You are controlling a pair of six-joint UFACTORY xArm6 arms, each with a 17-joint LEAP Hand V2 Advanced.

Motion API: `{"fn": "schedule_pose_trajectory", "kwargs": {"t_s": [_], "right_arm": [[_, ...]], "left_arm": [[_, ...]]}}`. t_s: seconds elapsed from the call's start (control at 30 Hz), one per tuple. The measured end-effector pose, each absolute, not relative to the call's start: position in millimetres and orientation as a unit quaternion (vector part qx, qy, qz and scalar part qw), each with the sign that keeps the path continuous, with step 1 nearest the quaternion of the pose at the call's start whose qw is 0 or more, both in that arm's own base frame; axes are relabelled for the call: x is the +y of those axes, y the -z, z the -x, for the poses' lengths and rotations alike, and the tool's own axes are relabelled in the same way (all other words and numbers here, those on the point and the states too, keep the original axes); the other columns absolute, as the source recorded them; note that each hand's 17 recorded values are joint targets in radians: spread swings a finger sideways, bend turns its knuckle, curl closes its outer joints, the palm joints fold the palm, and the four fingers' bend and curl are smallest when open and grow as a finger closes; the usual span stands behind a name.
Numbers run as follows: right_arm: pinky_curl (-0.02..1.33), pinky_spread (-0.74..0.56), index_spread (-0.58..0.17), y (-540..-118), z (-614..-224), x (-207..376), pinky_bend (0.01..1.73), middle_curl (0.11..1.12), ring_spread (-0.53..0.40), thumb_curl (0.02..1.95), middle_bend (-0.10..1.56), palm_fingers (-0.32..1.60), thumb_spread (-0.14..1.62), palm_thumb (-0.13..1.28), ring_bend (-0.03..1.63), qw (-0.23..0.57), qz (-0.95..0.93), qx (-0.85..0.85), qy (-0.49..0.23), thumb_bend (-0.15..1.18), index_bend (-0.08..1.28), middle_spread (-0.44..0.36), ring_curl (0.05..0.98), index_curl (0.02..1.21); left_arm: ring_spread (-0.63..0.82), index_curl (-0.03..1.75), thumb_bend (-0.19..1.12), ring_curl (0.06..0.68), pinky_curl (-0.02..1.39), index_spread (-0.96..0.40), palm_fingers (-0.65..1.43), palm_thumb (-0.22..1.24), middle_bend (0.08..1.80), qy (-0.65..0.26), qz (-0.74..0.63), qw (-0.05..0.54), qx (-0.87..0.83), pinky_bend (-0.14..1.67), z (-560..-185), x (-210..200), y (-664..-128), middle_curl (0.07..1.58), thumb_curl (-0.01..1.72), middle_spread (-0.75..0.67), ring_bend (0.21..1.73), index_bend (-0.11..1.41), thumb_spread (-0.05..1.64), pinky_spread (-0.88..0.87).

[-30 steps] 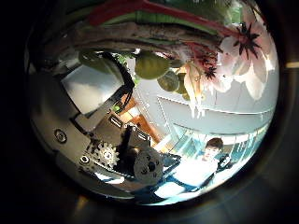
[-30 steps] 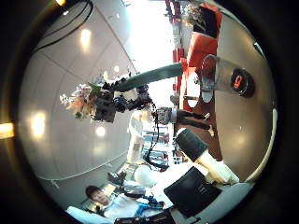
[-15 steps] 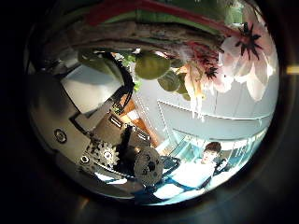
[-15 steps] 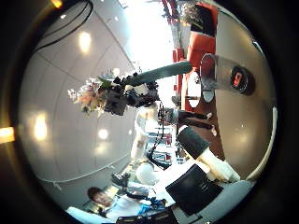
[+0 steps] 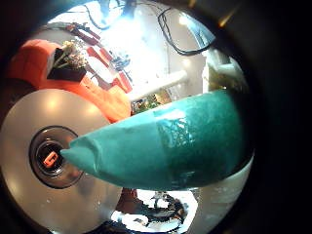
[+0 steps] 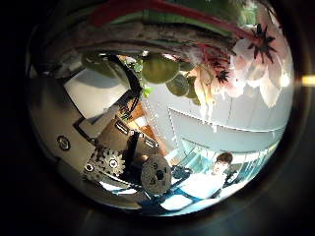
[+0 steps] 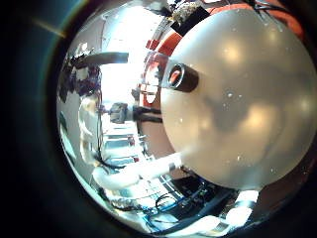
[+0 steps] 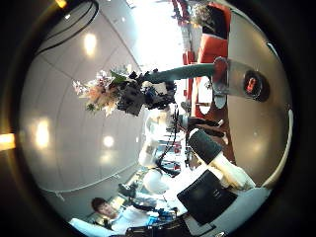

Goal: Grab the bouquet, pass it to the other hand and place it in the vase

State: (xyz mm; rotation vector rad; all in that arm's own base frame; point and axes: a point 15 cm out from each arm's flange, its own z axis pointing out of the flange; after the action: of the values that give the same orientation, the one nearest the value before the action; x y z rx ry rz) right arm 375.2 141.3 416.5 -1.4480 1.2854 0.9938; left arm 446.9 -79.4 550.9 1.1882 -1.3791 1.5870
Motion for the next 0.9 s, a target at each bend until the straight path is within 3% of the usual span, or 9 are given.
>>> {"fn": "schedule_pose_trajectory", "kwargs": {"t_s": [0.47,0.6,0.67,0.7,0.73,0.8,0.9], "right_arm": [[0.30,0.46,-0.225,-415.4,-374.2,144.2,0.53,0.33,0.229,0.57,0.19,0.12,1.02,0.79,0.47,0.462,0.591,0.521,-0.407,-0.02,0.17,0.196,0.249,0.29],[0.29,0.47,-0.224,-412.5,-374.5,146.2,0.51,0.33,0.228,0.57,0.19,0.14,1.02,0.79,0.47,0.460,0.591,0.520,-0.411,-0.02,0.18,0.196,0.248,0.30],[0.29,0.47,-0.224,-411.5,-374.5,146.5,0.51,0.32,0.224,0.57,0.19,0.15,1.02,0.79,0.48,0.459,0.590,0.520,-0.413,-0.02,0.18,0.193,0.249,0.30],[0.29,0.47,-0.224,-411.2,-374.2,147.6,0.51,0.32,0.222,0.57,0.19,0.15,1.02,0.79,0.48,0.458,0.591,0.519,-0.414,-0.02,0.18,0.189,0.249,0.31],[0.29,0.47,-0.224,-411.2,-373.7,148.9,0.51,0.32,0.222,0.57,0.18,0.15,1.02,0.79,0.48,0.458,0.592,0.517,-0.415,-0.02,0.18,0.188,0.249,0.31],[0.28,0.47,-0.223,-411.1,-373.5,149.4,0.50,0.32,0.220,0.58,0.18,0.16,1.02,0.79,0.48,0.458,0.592,0.517,-0.415,-0.02,0.18,0.179,0.248,0.31],[0.28,0.47,-0.224,-411.9,-372.8,150.0,0.50,0.32,0.220,0.58,0.18,0.17,1.02,0.80,0.47,0.457,0.594,0.516,-0.415,-0.02,0.19,0.152,0.246,0.32]], "left_arm": [[-0.39,1.45,0.09,0.591,1.28,-0.74,0.96,1.05,1.13,-0.601,-0.480,0.360,-0.528,1.09,-465.5,-74.3,-514.8,1.09,1.12,-0.56,1.57,0.53,1.14,-0.68],[-0.39,1.44,-0.06,0.591,1.26,-0.72,0.83,0.85,1.08,-0.591,-0.473,0.376,-0.536,1.06,-465.8,-79.5,-496.9,1.09,1.01,-0.56,1.57,0.46,1.07,-0.68],[-0.40,1.42,-0.10,0.573,1.21,-0.70,0.64,0.71,1.05,-0.580,-0.464,0.391,-0.543,1.00,-462.8,-88.3,-485.2,1.08,0.92,-0.55,1.51,0.36,1.03,-0.68],[-0.37,1.40,-0.13,0.556,1.17,-0.67,0.26,0.59,1.02,-0.576,-0.459,0.400,-0.545,0.83,-461.8,-91.6,-478.4,1.07,0.87,-0.52,1.38,0.30,1.01,-0.65],[-0.25,1.35,-0.14,0.571,1.16,-0.62,-0.18,0.49,0.94,-0.574,-0.455,0.405,-0.546,0.58,-460.6,-93.6,-474.5,1.05,0.82,-0.45,1.25,0.27,1.00,-0.52],[0.03,1.25,-0.12,0.442,1.10,-0.50,-0.44,0.34,0.62,-0.569,-0.447,0.425,-0.544,0.41,-456.7,-96.0,-462.4,0.93,0.72,-0.21,1.06,0.11,0.97,-0.30],[0.29,1.11,-0.09,0.317,0.99,-0.31,-0.48,0.19,0.34,-0.568,-0.443,0.442,-0.534,0.28,-459.1,-90.3,-446.0,0.78,0.60,0.12,0.87,0.02,0.94,-0.01]]}}
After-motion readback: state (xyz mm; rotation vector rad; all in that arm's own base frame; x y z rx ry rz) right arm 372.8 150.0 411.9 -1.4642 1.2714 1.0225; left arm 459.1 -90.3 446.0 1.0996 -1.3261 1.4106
